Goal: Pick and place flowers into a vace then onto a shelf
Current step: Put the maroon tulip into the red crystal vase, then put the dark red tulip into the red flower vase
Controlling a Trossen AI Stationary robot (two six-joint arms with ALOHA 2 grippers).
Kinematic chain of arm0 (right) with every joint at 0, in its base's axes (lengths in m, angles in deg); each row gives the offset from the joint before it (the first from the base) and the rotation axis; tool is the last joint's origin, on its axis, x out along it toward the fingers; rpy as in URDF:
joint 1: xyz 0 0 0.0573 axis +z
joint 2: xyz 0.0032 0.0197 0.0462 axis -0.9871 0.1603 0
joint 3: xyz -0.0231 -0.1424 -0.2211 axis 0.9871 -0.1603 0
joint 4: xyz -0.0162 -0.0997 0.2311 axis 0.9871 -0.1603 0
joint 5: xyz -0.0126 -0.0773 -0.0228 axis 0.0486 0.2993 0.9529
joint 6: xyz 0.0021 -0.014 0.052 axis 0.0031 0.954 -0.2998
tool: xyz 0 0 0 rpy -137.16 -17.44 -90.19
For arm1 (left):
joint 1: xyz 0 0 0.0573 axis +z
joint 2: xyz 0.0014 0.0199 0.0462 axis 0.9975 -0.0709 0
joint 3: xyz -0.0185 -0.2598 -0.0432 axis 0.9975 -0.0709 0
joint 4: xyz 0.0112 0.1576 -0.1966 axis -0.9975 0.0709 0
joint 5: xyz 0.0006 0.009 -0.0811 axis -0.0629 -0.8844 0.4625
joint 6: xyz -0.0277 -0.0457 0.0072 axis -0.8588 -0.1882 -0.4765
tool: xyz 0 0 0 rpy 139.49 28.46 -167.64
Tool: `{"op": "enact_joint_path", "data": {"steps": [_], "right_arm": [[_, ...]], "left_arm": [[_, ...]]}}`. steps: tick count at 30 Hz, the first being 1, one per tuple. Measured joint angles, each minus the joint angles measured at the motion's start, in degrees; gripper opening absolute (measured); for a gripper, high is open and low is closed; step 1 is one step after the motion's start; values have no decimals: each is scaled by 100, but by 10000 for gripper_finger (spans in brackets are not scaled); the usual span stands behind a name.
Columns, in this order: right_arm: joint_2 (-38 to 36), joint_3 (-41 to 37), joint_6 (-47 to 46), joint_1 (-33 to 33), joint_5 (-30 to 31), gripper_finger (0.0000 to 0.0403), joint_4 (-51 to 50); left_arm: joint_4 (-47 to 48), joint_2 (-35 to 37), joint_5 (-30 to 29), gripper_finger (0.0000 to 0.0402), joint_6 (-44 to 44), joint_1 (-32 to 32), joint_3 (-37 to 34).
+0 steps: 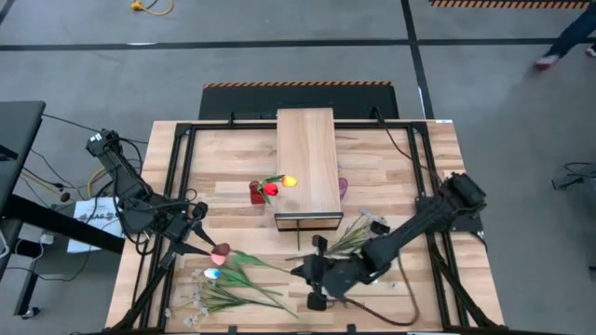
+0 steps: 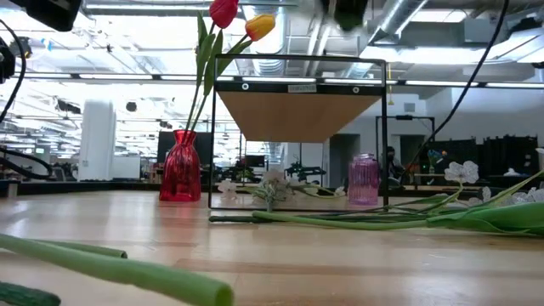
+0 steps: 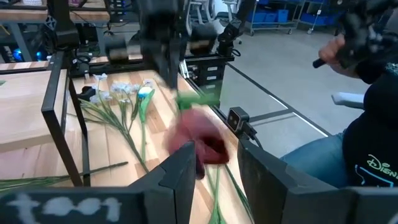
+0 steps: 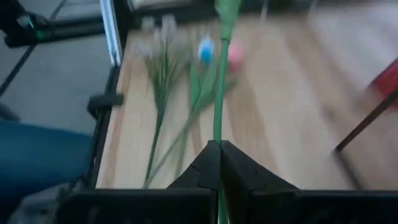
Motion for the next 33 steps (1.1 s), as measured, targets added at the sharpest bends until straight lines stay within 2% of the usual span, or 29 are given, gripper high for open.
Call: {"op": "enact_joint_path", "data": {"steps": [9, 13, 16, 18, 22, 26, 33], "right_arm": [[-686, 0, 1654, 358, 1803, 1, 829], [-765, 4, 2368, 275, 1965, 1, 1486], [-759, 4, 2578, 197, 1910, 1, 1623], [-759, 4, 2433, 139, 1660, 1, 1467], [-749, 4, 1523, -85, 452, 1, 683], [-497, 6, 663, -348, -455, 0, -62], [322, 7, -3, -640, -1828, 1, -259]], "left_arm": [[-23, -1, -4, 109, 20, 1, 2], [-177, -1, -158, 109, 491, 0, 2], [-308, 0, -268, 109, 583, 2, 4], [-309, -2, -278, 109, 545, 2, 4], [-302, -2, -278, 109, 259, 1, 4], [-300, -2, -275, 109, 207, 0, 4], [-293, 0, -265, 109, 229, 0, 4]]}}
